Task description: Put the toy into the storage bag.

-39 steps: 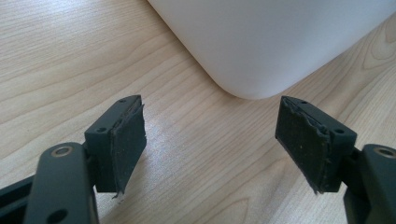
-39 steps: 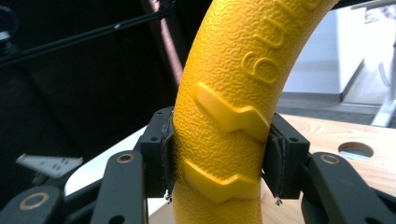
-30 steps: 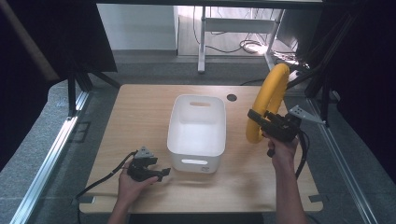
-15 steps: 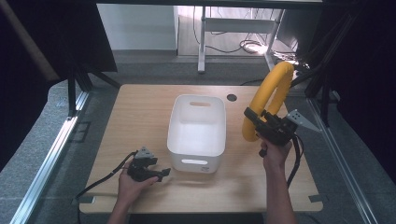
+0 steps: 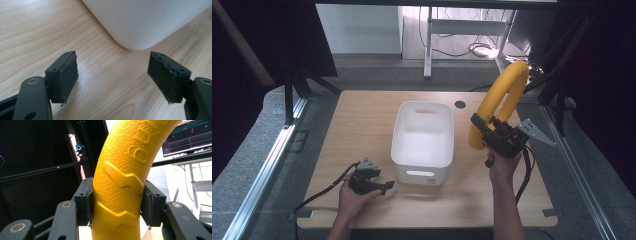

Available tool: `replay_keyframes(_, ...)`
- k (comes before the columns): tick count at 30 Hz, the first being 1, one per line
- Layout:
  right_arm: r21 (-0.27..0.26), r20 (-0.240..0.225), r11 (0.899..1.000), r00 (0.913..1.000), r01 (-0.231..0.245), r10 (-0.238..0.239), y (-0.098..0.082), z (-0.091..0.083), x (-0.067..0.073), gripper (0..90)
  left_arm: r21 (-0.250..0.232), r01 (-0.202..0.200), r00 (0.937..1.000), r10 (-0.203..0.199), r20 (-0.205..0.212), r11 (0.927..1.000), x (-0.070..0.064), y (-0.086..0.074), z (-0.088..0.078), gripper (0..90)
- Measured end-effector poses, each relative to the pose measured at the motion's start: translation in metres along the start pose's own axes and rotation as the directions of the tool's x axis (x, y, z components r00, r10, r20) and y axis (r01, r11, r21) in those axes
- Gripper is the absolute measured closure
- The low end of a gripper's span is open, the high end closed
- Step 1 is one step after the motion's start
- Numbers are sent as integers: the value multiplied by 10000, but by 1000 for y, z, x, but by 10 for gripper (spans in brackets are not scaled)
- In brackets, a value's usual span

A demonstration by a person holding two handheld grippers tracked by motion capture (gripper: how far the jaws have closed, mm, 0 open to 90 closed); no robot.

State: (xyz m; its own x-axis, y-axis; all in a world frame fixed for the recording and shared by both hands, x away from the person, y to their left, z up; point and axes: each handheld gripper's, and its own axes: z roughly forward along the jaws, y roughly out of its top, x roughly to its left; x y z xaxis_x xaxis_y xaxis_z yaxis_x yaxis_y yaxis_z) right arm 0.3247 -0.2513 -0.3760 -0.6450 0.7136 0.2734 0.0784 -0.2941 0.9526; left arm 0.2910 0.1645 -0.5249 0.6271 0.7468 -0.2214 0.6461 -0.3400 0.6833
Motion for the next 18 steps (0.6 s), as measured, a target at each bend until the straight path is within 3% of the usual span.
replay_keyframes(13,-386,-218,9992,9997,94,-102,6,4,13,507,23,5,10000,-5,-18,10000,0,0,0,245)
replay_keyframes(18,-530,-347,9980,9987,352,-370,13,7,25,506,35,14,10000,-14,8,10000,0,0,1,245)
